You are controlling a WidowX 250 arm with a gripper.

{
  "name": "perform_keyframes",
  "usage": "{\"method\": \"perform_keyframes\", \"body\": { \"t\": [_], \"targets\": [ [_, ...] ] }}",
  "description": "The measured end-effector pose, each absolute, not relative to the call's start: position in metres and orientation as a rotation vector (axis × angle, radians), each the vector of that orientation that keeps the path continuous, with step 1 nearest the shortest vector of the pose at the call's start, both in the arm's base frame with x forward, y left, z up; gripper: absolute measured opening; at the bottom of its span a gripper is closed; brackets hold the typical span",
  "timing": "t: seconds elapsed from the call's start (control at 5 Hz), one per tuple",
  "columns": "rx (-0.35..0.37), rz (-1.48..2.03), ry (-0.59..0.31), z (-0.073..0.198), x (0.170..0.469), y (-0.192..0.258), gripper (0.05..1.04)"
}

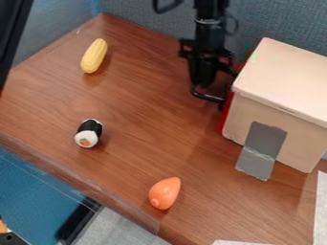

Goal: Close the drawer

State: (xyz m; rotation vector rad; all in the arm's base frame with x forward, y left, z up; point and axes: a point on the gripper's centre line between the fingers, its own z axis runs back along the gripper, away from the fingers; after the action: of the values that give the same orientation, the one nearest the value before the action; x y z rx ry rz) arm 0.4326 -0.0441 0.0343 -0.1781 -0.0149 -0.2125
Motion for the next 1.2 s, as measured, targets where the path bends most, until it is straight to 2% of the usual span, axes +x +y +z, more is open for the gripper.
{"method": "perform_keyframes", "body": {
  "t": [0.2, 0.4, 0.8, 1.0, 1.2],
  "targets": [
    [-0.175, -0.169, -0.008, 0.033, 0.432, -0.042, 0.722],
    [-0.153, -0.110, 0.000, 0.027, 0.430, -0.025, 0.979],
    [-0.108, -0.060, -0.015, 0.035, 0.426, -0.003, 1.001],
    [-0.060, -0.066, -0.066, 0.060, 0.420, 0.005, 1.001],
    [-0.084, -0.070, -0.098, 0.086, 0.412, 0.006, 1.001]
  ]
}}
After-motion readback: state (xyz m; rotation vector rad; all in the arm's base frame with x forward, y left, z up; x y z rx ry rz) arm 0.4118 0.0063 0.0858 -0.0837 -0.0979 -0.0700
